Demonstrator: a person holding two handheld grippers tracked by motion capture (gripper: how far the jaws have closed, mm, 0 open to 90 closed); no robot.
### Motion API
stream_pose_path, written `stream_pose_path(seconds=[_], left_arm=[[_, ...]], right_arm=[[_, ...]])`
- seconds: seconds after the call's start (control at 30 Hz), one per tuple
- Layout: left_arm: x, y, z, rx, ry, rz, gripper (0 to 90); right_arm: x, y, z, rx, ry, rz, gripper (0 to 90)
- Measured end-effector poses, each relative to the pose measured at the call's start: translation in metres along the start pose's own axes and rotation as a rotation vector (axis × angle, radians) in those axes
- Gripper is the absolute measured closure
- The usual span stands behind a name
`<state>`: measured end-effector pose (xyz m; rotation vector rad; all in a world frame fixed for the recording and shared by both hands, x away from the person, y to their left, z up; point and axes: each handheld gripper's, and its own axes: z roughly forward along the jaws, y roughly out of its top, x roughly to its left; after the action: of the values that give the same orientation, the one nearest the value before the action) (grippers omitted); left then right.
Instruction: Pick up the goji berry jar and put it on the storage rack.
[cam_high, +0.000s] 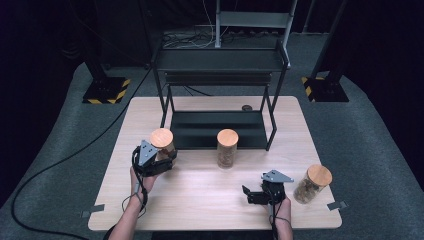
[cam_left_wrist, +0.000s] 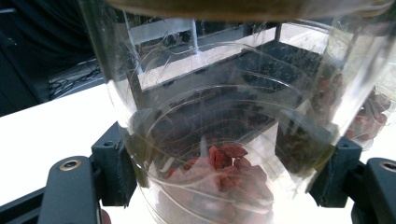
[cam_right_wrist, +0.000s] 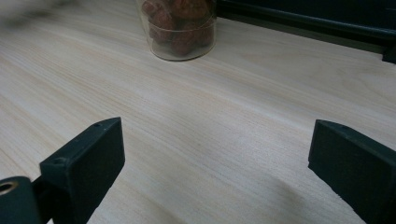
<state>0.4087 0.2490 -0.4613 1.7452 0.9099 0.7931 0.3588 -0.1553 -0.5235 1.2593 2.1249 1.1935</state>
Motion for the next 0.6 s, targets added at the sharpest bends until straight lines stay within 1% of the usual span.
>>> stream_pose_path(seconds=[0.6], left_arm=[[-0.0029,0.0040,0.0051,0.000,-0.013,0.008,24.8]], right_arm=[[0.0001,0.0001,0.0003,0.003,0.001,-0.002,3.0]])
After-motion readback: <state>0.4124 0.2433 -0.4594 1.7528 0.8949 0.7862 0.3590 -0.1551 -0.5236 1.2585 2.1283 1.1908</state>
